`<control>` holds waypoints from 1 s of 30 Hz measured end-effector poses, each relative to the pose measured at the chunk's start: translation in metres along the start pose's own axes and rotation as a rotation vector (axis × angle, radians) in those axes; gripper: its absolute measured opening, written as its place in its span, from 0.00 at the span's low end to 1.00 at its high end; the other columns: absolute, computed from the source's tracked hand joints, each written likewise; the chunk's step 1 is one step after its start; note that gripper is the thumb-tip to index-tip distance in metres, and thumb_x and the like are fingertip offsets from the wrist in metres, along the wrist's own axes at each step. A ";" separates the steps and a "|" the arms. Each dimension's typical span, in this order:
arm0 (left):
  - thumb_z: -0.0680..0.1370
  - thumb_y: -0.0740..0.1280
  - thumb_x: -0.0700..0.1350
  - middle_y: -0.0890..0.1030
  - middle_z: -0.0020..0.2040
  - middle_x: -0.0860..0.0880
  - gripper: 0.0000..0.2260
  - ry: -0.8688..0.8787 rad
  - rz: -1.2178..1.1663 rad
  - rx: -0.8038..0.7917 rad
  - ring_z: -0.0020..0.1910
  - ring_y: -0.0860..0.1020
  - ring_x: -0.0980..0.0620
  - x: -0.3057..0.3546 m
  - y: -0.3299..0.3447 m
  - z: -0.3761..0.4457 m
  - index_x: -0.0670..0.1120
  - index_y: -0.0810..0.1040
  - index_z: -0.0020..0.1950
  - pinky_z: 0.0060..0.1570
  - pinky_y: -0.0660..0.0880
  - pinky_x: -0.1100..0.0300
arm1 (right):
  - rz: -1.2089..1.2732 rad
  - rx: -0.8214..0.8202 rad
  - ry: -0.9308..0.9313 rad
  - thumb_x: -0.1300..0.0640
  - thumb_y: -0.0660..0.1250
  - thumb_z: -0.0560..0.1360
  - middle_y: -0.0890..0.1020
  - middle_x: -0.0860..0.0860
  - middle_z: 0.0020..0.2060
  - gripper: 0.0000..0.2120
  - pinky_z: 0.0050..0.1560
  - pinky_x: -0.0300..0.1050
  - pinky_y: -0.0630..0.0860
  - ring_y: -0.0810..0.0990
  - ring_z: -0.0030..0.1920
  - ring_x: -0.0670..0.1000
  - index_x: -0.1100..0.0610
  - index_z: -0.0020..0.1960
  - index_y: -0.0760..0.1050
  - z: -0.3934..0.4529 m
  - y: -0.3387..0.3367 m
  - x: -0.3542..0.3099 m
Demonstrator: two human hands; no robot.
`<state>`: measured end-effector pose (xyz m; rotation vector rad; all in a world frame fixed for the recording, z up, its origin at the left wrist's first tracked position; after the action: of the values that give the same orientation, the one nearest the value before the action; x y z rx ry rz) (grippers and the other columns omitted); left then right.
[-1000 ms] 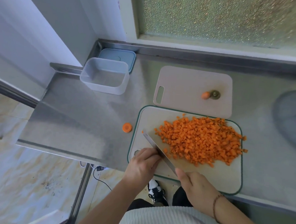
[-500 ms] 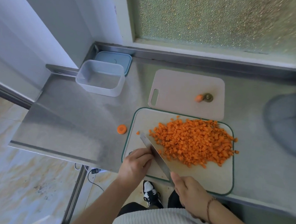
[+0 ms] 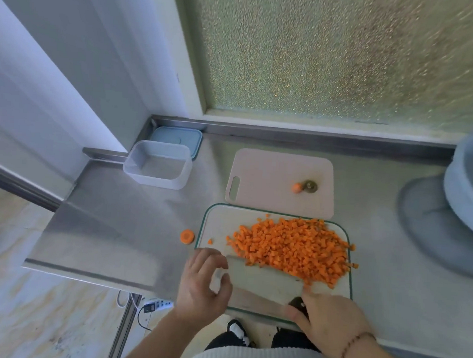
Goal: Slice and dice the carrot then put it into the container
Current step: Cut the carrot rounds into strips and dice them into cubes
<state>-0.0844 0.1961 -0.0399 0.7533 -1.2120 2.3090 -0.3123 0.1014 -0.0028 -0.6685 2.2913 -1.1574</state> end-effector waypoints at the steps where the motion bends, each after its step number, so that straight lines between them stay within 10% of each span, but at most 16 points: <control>1: 0.73 0.66 0.43 0.76 0.41 0.53 0.04 0.055 0.056 -0.123 0.41 0.75 0.52 0.004 0.004 0.008 0.49 0.73 0.45 0.42 0.72 0.61 | -0.036 0.013 -0.017 0.26 0.26 0.61 0.80 0.49 0.51 0.48 0.40 0.48 0.71 0.81 0.48 0.53 0.49 0.63 0.67 0.004 0.002 0.002; 7: 0.78 0.65 0.57 0.80 0.40 0.52 0.13 -0.133 0.293 -0.515 0.40 0.79 0.48 -0.015 0.040 0.034 0.49 0.78 0.41 0.40 0.70 0.57 | -0.144 0.237 -0.157 0.27 0.25 0.65 0.81 0.52 0.46 0.50 0.35 0.45 0.74 0.81 0.42 0.53 0.51 0.56 0.76 0.006 -0.002 0.008; 9: 0.80 0.67 0.54 0.81 0.44 0.48 0.12 -0.216 0.301 -0.506 0.46 0.79 0.46 -0.018 0.045 0.038 0.46 0.79 0.44 0.44 0.69 0.55 | -0.178 0.250 -0.155 0.28 0.31 0.72 0.81 0.53 0.40 0.45 0.28 0.44 0.74 0.80 0.35 0.53 0.53 0.51 0.79 0.002 -0.014 0.008; 16: 0.73 0.67 0.61 0.75 0.33 0.55 0.16 -0.057 0.315 -0.373 0.33 0.75 0.50 0.001 0.053 0.044 0.50 0.73 0.35 0.35 0.64 0.61 | -0.143 -0.062 -0.165 0.27 0.23 0.53 0.73 0.55 0.65 0.62 0.41 0.47 0.67 0.77 0.57 0.55 0.58 0.77 0.55 0.004 -0.007 0.021; 30: 0.75 0.63 0.51 0.76 0.34 0.53 0.11 -0.119 0.420 -0.388 0.33 0.77 0.47 -0.014 0.061 0.052 0.49 0.79 0.36 0.33 0.74 0.56 | -0.011 0.084 -0.310 0.23 0.22 0.58 0.82 0.49 0.51 0.56 0.40 0.46 0.74 0.82 0.47 0.53 0.51 0.59 0.74 0.015 -0.022 0.056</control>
<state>-0.0953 0.1187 -0.0615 0.5383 -1.9571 2.2454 -0.3417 0.0462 -0.0035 -0.7705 1.9719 -1.0659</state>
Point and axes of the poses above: each hand's wrist, its own z-axis towards the middle knuckle, its own y-axis out of the palm, x = y × z, the point moved 2 cm from there along z, towards the middle knuckle
